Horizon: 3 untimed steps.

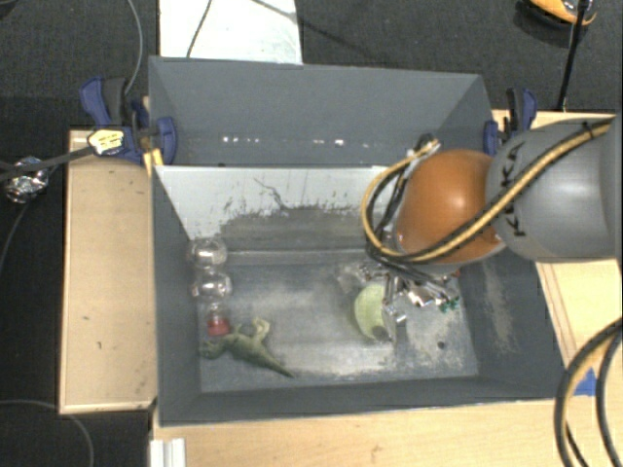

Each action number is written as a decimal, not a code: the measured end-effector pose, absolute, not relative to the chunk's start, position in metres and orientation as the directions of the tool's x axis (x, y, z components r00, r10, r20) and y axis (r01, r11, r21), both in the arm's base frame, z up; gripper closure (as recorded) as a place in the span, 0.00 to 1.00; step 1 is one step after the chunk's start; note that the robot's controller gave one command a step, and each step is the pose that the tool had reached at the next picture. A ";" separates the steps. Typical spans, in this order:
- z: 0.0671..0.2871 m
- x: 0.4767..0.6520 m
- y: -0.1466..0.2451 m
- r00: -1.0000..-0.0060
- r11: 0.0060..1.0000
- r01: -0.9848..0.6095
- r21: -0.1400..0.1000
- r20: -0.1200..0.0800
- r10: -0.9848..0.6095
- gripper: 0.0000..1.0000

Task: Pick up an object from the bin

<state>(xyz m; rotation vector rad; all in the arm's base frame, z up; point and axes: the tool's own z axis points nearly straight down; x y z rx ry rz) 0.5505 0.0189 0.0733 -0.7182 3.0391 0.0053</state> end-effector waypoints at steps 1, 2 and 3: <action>0.072 0.556 0.006 -0.918 0.919 -0.395 0.001 -0.022 -0.395 0.00; 0.078 0.567 -0.014 -0.839 0.839 -0.544 -0.003 -0.023 -0.544 0.00; 0.072 0.567 -0.019 -0.841 0.842 -0.540 -0.004 -0.022 -0.540 1.00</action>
Offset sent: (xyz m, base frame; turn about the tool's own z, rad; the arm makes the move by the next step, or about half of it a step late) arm 0.0178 -0.0377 0.0059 -0.1141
